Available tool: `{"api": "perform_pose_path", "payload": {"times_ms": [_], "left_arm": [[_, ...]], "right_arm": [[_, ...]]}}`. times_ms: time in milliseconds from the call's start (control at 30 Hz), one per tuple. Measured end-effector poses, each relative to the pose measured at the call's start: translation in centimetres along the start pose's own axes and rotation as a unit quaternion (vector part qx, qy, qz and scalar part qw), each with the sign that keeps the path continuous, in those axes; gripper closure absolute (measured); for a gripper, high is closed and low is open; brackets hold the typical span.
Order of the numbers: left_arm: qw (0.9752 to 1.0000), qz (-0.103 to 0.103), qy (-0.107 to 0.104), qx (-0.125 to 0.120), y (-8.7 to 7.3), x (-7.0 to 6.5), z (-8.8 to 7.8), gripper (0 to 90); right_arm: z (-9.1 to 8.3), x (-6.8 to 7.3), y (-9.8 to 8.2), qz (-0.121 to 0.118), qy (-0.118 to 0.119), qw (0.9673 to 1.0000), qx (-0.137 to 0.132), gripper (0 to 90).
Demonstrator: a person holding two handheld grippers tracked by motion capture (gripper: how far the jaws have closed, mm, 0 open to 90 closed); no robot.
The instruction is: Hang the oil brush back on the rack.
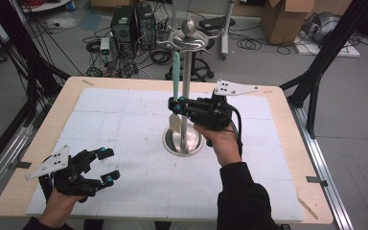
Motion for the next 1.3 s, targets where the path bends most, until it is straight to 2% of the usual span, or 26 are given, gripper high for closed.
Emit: {"api": "perform_pose_path", "payload": {"times_ms": [400, 600, 633, 700, 833, 867, 900, 933, 967, 1000, 1100, 1133, 1167, 1200, 1233, 1267, 1300], "left_arm": [[1.0000, 0.000, -0.002, -0.001, 0.1, 0.0, -0.2, 23.4], [1.0000, -0.001, 0.000, -0.003, 0.1, 0.1, -0.2, 23.4], [1.0000, -0.001, 0.000, -0.002, 0.1, 0.2, -0.2, 23.4], [1.0000, -0.003, 0.002, -0.002, 0.1, 0.2, -0.3, 23.5], [1.0000, -0.001, 0.009, -0.003, 0.1, 0.5, -0.4, 23.5], [0.9999, 0.000, 0.015, -0.003, 0.2, 0.7, -0.4, 23.5], [0.9998, -0.001, 0.018, -0.005, 0.2, 0.7, -0.4, 23.3], [0.9998, -0.002, 0.020, -0.007, 0.2, 0.8, -0.4, 23.3], [0.9997, -0.002, 0.025, -0.006, 0.2, 0.9, -0.4, 23.2], [0.9996, 0.001, 0.028, -0.005, 0.2, 1.0, -0.5, 23.2], [0.9993, 0.006, 0.038, -0.002, 0.1, 1.3, -0.6, 23.2], [0.9991, 0.006, 0.042, -0.001, 0.1, 1.5, -0.6, 23.2], [0.9991, 0.008, 0.042, 0.000, 0.0, 1.5, -0.6, 23.2], [0.9990, 0.007, 0.045, 0.000, 0.0, 1.6, -0.6, 23.2], [0.9989, 0.008, 0.046, 0.000, 0.0, 1.6, -0.6, 23.2], [0.9988, 0.010, 0.047, 0.002, 0.0, 1.7, -0.6, 23.2], [0.9988, 0.012, 0.048, 0.004, -0.1, 1.7, -0.6, 23.2]], "right_arm": [[-0.2, -1.2, -0.2, 0.014, -0.018, 0.9997, 0.004, 83.8], [-0.7, -1.4, -0.4, 0.009, -0.030, 0.9995, 0.006, 82.9], [-0.9, -1.4, -0.4, 0.004, -0.036, 0.9993, 0.006, 78.4], [-1.3, -1.4, -0.4, -0.003, -0.054, 0.9985, 0.005, 61.3], [-2.9, -1.4, -0.9, -0.013, -0.089, 0.9959, 0.013, 43.0], [-3.3, -1.3, -1.1, -0.020, -0.101, 0.9946, 0.017, 39.3], [-4.1, -1.4, -1.4, -0.036, -0.123, 0.9915, 0.024, 33.3], [-4.5, -1.4, -1.7, -0.040, -0.134, 0.9898, 0.030, 31.3], [-5.6, -1.3, -2.4, -0.056, -0.154, 0.9856, 0.041, 30.1], [-5.6, -1.3, -2.4, -0.056, -0.154, 0.9856, 0.041, 30.1], [-7.3, -1.3, -3.6, -0.073, -0.185, 0.9785, 0.053, 26.6], [-7.9, -1.3, -4.0, -0.077, -0.198, 0.9756, 0.056, 25.3], [-9.3, -1.2, -5.0, -0.083, -0.222, 0.9696, 0.062, 23.0], [-9.3, -1.2, -5.0, -0.083, -0.222, 0.9696, 0.062, 23.0], [-10.9, -1.0, -6.2, -0.085, -0.240, 0.9647, 0.066, 21.7], [-10.9, -1.0, -6.2, -0.085, -0.240, 0.9647, 0.066, 21.7], [-11.5, -1.0, -6.6, -0.085, -0.247, 0.9628, 0.069, 21.5]]}}
Point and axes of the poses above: each handheld gripper's, and its own axes: z roughly forward along the jaws, y roughly out of its top, x roughly to its left, the point moved 8 cm from there along z, roughly forward along the jaws, and after that the axes turned 9 degrees about -x, right-handed, at the moved point
